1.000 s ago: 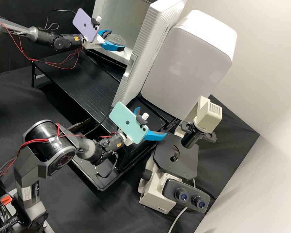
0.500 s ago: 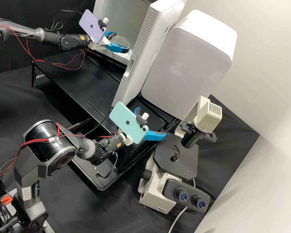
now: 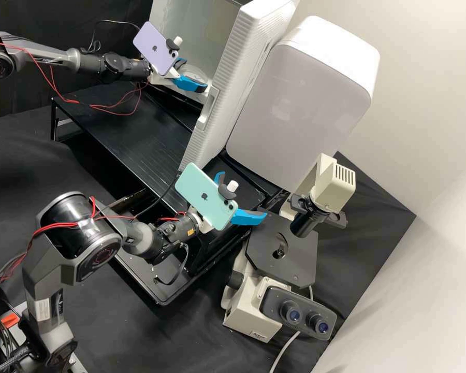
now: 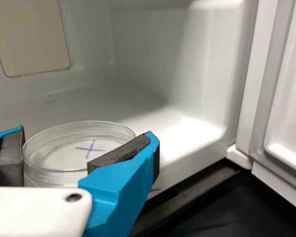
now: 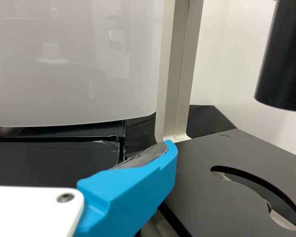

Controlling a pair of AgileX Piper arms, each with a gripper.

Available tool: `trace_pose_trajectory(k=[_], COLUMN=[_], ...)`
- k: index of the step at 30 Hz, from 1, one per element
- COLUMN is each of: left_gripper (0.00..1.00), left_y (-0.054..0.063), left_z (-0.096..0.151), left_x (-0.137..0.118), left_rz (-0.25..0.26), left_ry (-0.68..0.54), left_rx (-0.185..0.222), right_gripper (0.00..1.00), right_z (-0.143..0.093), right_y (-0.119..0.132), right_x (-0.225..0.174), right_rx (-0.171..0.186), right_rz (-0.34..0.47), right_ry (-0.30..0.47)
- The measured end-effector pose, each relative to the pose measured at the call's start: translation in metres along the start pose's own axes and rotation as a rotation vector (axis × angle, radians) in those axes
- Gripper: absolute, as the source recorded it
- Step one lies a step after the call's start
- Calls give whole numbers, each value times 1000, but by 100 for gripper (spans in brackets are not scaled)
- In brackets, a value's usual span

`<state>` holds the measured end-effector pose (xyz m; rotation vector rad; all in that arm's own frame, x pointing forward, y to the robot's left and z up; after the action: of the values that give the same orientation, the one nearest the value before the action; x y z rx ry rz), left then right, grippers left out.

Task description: Place the petri dish in the incubator

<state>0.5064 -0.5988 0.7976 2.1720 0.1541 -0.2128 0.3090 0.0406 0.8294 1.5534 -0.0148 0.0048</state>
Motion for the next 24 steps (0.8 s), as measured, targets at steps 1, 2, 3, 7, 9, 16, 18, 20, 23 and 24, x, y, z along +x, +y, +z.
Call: trace_pose_trajectory(k=[1, 2, 3, 7, 9, 16, 18, 20, 23, 24], left_gripper=[0, 0, 0, 0, 0, 0, 0, 0, 0, 0], left_y=[0, 0, 1, 1, 2, 3, 2, 2, 0, 1], left_z=[0, 0, 0, 0, 1, 2, 2, 3, 3, 3], left_x=[1, 2, 2, 4, 5, 12, 16, 19, 24, 25], left_rz=[-6, -11, -11, -18, -16, 0, 3, 7, 14, 18], left_ry=[2, 5, 6, 9, 7, 3, 3, 1, 0, -1], left_rx=[-3, -23, -16, -45, -48, -47, -48, -48, -49, -50], right_gripper=[100, 100, 100, 100, 100, 100, 100, 100, 100, 100], right_z=[0, 0, 0, 0, 0, 0, 0, 0, 0, 0], right_y=[0, 0, 0, 0, 0, 0, 0, 0, 0, 0], right_x=[0, 0, 0, 0, 0, 0, 0, 0, 0, 0], right_rx=[0, 0, 0, 0, 0, 0, 0, 0, 0, 0], right_rz=[0, 0, 0, 0, 0, 0, 0, 0, 0, 0], right_ry=[0, 0, 0, 0, 0, 0, 0, 0, 0, 0])
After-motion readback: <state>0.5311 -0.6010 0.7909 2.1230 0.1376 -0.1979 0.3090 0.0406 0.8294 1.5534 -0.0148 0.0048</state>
